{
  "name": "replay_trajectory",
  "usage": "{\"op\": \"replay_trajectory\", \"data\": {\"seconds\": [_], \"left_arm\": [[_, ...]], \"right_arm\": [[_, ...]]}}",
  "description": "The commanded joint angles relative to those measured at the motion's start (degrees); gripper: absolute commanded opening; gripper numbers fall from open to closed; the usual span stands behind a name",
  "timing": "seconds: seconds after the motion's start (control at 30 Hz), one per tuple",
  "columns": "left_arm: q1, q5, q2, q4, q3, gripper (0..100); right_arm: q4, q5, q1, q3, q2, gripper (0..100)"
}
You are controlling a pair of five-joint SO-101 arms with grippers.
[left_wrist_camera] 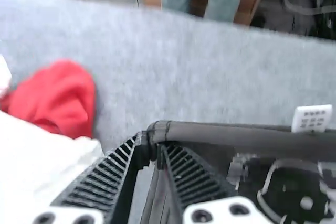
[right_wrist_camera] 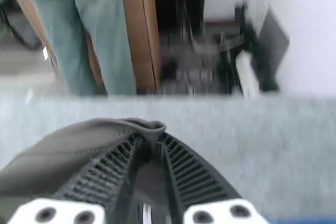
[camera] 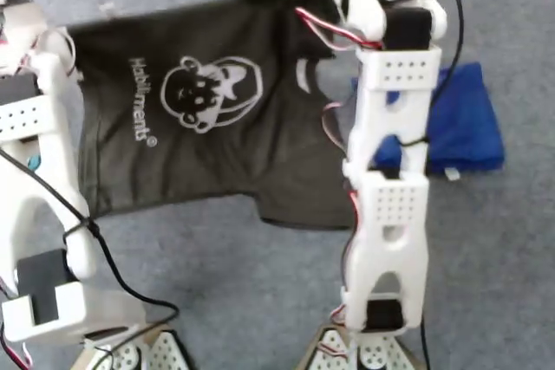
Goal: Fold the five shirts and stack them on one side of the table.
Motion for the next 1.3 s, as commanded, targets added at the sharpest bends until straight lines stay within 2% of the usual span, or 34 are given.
{"op": "replay_trajectory", "data": {"seconds": [0.0, 0.13, 0.2, 0.33, 0.5, 0.57, 0.83, 1.03, 1.13, 1.27], "left_arm": [[-0.5, -4.3, -0.6, 2.9, 1.5, 3], [-1.4, -6.1, -5.4, 4.7, 6.6, 3], [-1.8, -6.2, -9.6, 4.6, 11.2, 3], [-1.5, -11.7, -19.8, 4.0, 26.2, 3], [-3.7, -13.3, -29.5, -12.8, 49.5, 3], [-3.9, -13.5, -32.0, -14.2, 54.1, 3], [-3.8, -13.5, -34.3, -13.5, 60.4, 3], [-3.1, -14.1, -34.8, -13.7, 63.2, 3], [-0.2, -20.2, -34.8, -16.4, 65.5, 3], [-2.6, -24.8, -34.8, -18.8, 66.5, 3]], "right_arm": [[7.1, 0.3, -2.1, -3.1, -0.8, 1.5], [17.1, 9.1, -5.6, -3.1, -0.7, 1.5], [17.7, 13.3, -6.3, -2.1, -0.8, 1.4], [17.8, 14.4, -6.7, -0.7, -1.0, 1.3], [17.8, 15.1, -8.5, 8.7, -4.8, 1.3], [17.8, 16.4, -8.6, 15.3, -8.5, 1.3], [17.5, 23.5, -8.4, 46.8, -23.6, 1.3], [11.9, 28.0, -9.7, 67.4, -35.1, 1.3], [8.9, 30.9, -7.7, 76.4, -40.2, 1.3], [6.5, 33.9, -6.9, 88.0, -46.9, 1.3]]}}
